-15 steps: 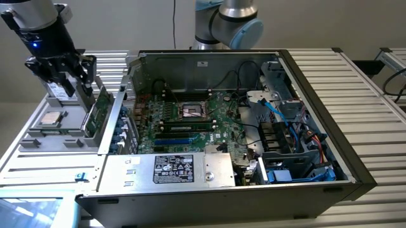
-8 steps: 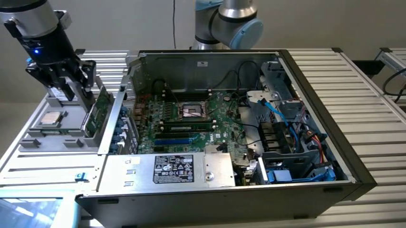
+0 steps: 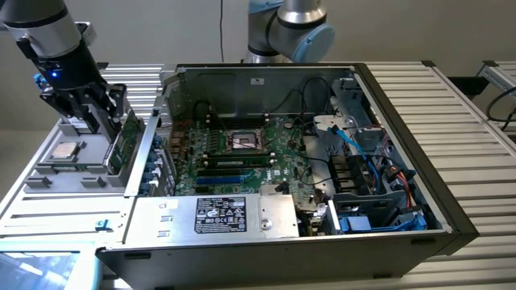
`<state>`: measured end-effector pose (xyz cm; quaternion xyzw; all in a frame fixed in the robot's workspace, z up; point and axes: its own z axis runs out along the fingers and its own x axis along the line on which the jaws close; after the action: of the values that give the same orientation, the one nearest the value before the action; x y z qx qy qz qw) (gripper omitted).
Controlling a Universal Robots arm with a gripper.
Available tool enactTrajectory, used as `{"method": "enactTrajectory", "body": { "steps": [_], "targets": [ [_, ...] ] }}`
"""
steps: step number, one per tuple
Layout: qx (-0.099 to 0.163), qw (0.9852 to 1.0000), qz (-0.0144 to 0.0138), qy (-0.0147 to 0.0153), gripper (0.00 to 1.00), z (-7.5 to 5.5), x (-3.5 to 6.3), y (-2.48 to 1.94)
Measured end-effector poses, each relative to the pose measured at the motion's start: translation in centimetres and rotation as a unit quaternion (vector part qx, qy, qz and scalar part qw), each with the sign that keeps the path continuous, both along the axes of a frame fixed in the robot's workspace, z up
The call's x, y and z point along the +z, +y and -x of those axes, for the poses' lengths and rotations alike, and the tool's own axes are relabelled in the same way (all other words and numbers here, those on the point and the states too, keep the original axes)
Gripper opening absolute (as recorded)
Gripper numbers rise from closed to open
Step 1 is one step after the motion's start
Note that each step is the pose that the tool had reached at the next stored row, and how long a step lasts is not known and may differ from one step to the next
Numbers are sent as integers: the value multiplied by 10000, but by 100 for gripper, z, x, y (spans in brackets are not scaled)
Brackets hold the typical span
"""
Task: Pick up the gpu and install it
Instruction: 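Pick up the gpu and move the gpu toward the slot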
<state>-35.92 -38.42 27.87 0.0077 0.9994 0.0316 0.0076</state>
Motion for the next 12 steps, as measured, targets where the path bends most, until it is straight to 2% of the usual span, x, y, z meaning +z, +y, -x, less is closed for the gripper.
{"method": "enactTrajectory", "body": {
  "steps": [2, 12],
  "targets": [
    [1, 10000, -25, 0, 49, -1, -34, 0],
    [0, 10000, -26, 1, 49, -17, -217, -2]
  ]
}}
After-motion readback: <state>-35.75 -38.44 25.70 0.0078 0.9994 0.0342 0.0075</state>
